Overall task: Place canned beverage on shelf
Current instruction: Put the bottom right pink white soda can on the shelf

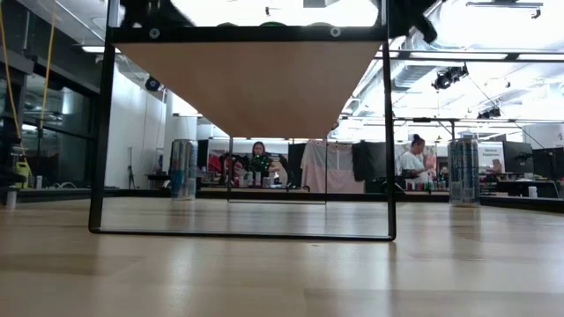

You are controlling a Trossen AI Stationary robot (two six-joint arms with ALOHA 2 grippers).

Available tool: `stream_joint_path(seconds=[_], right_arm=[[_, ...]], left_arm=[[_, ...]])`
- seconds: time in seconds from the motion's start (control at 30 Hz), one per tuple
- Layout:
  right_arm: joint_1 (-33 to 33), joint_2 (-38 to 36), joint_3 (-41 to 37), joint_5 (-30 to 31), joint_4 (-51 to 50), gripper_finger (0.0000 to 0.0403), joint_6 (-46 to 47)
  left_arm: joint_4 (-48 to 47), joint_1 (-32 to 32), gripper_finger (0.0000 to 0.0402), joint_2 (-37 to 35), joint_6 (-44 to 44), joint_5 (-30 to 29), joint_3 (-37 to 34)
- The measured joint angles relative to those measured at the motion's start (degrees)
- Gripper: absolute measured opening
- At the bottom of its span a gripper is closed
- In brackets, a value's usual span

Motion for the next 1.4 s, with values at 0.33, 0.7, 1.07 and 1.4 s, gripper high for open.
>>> stream_joint_path(seconds=[0.33,0.7,1.07,1.4], right_arm=[[-5.5,0.1,-9.0,-15.2,6.4,0.0002,13.2],[-6.3,6.1,-10.1,-15.6,15.4,0.0,16.1],[-6.9,7.4,-10.1,-13.9,17.2,0.0,15.0],[-6.9,10.1,-10.1,-16.3,21.9,0.0,14.3]], left_arm=[[6.2,9.5,0.0001,0.2,-8.3,15.7,-12.7],[17.3,9.5,0.0,2.9,-14.2,18.5,-19.3],[24.0,8.7,0.0,10.0,-16.3,20.3,-19.3],[29.5,8.1,0.0,14.6,-18.0,20.3,-19.3]])
